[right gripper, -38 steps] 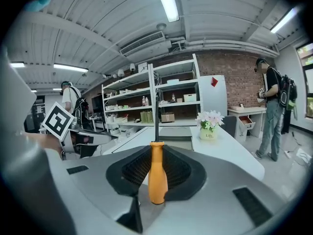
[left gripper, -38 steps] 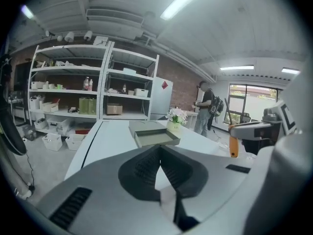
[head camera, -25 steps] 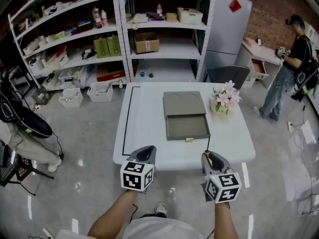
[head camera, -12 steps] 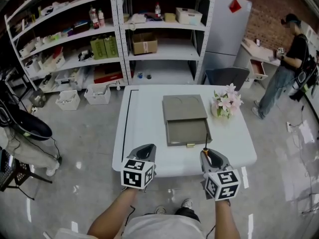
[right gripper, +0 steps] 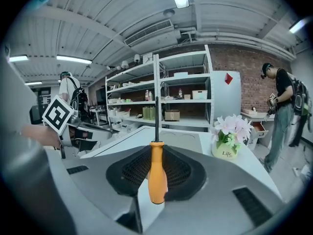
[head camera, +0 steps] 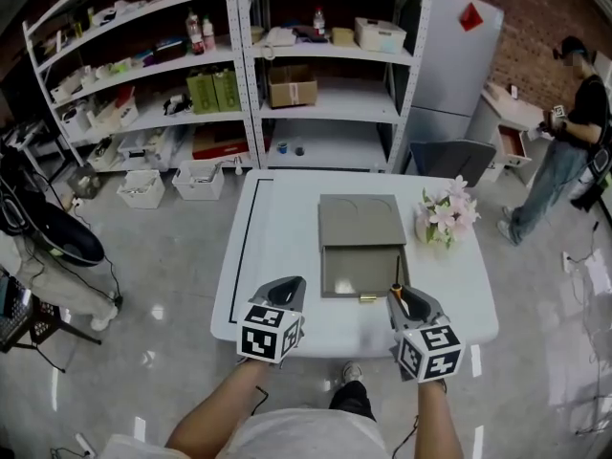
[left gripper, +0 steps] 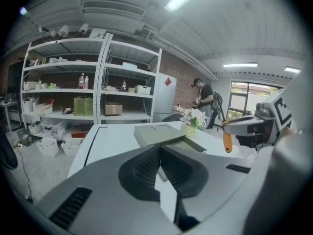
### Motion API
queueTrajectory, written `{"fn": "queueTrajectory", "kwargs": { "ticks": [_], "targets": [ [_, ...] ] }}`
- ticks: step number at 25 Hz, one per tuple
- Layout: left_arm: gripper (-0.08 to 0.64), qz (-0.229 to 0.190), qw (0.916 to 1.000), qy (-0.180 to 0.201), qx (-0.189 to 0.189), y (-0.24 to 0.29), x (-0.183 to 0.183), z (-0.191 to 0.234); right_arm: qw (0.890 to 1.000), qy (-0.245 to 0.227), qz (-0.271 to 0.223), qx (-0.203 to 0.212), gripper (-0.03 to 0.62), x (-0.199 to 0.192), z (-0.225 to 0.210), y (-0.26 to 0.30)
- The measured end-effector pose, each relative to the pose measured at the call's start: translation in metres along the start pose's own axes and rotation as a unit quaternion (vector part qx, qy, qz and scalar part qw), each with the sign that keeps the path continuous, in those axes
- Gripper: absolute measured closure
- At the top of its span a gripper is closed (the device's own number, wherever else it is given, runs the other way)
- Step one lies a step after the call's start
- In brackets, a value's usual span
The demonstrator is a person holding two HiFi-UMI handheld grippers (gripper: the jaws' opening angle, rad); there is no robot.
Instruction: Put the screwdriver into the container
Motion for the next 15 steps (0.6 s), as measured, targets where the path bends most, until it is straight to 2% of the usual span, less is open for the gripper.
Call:
{"fn": "queueTrajectory", "kwargs": {
  "ticks": [10,15],
  "targets": [
    [0.557,0.010,0.9986,-0.022,0.046,0.056,0.010,0.002,0.996,-0.052,0.037,0.068,0.517,0.012,-0.055,0.062],
    [0.557,0.019,0.9968,-0.028,0.073,0.078,0.010,0.003,0.988,-0.090,0.062,0.110,0.517,0.018,-0.071,0.091]
  ]
}}
Point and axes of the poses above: the fingertips, and each gripper's own axes: y forward along the fingers, z to its left, x out of its top, the point moved 6 cm from there along -y, backward along the fingers, and after that the axes turned 2 degrees about -x, right-handed, at the moved point
